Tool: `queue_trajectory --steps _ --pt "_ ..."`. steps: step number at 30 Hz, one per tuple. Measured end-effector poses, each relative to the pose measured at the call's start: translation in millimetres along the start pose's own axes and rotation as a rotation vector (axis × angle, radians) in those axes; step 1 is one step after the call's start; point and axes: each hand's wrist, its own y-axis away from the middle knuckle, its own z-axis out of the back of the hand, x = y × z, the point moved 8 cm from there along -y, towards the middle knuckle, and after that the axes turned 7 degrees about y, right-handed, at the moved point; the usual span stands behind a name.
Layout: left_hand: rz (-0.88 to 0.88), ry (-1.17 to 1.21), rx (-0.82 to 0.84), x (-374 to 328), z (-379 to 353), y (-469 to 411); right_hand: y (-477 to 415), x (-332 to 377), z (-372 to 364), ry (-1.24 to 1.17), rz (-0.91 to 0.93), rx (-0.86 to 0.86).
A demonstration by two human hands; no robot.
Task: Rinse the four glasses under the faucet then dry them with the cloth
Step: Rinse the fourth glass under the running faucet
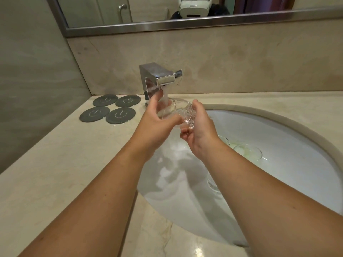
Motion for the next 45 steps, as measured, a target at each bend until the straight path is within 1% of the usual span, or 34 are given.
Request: queue_trajectory --steps 3,7,11,14,18,23,27,32,35,39,45 --pt "0.08 0.01 0.012 6.8 -1.8 -0.6 -0.7 4.2 3.1 0.019 0.043 -0.038" --pt "0.14 0.011 -0.049 12.0 5.4 0.7 -3.3 5.7 5.8 0.077 0.084 -0.066" --pt "0.102 0.054 -0.095 6.7 10.5 -0.8 -2.8 6.8 3.8 0.088 0.09 -0.041" --pt "0.037 0.003 -0.061 -1.9 7.6 1.7 0.3 7.1 3.2 0.104 0.059 -0.022" --pt "-0.01 -0.053 0.006 -4.0 1.6 3.4 2.4 1.9 2.3 0.046 0.009 -0.008" --pt "0.018 -0.044 0.036 1.9 -1.5 0.9 -0.1 5.2 5.2 0.009 0.036 -0.053" --pt "0.112 -0.076 -0.001 7.1 0.5 3.4 -1.2 8.6 3.9 0.061 0.099 -0.047" --pt "0.13 -0.005 -0.065 10.0 6.0 1.3 -1.8 11.3 -0.2 0.072 0.131 -0.012" --pt "0.091 0.01 -0.074 7.1 6.9 -0.6 -3.6 6.6 -5.0 0.086 0.095 0.029" --pt "0.026 -0.034 -0.09 6.0 11.5 -3.2 -3.2 -6.7 -2.7 0.081 -0.053 0.034" --pt "0.071 -0.028 -0.008 14.2 3.9 -5.3 -0.6 -2.4 -0.3 -0.013 -0.033 0.001"
